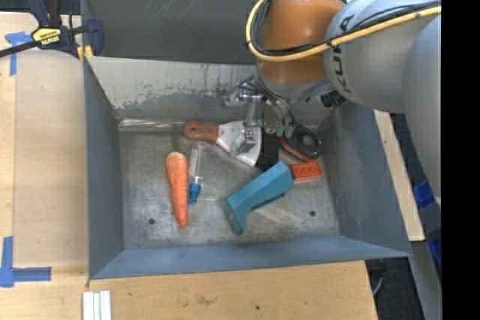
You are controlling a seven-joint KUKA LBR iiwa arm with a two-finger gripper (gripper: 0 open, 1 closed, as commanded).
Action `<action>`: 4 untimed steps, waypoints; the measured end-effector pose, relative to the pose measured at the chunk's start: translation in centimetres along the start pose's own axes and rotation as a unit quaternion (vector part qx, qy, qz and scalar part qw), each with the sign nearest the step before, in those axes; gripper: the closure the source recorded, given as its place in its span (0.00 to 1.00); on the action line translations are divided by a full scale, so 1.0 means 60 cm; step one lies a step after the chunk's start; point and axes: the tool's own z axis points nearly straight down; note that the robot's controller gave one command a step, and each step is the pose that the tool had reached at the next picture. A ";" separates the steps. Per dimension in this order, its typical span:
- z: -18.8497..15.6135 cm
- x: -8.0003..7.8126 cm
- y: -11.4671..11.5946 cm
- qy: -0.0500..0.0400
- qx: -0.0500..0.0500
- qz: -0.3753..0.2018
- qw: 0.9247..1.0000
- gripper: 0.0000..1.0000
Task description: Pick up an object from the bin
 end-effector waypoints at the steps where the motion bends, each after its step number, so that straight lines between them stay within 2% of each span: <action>1: 0.000 0.000 0.000 0.000 0.000 0.000 1.000 0.00; 2: 0.000 0.000 0.000 0.000 0.000 0.000 1.000 0.00; 3: 0.008 0.001 0.004 0.002 0.000 -0.117 0.993 0.00; 4: 0.100 0.062 0.093 -0.006 0.000 -0.132 0.991 1.00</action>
Offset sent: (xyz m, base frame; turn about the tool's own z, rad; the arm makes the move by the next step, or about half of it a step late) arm 0.0000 0.0301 -0.0266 -0.0906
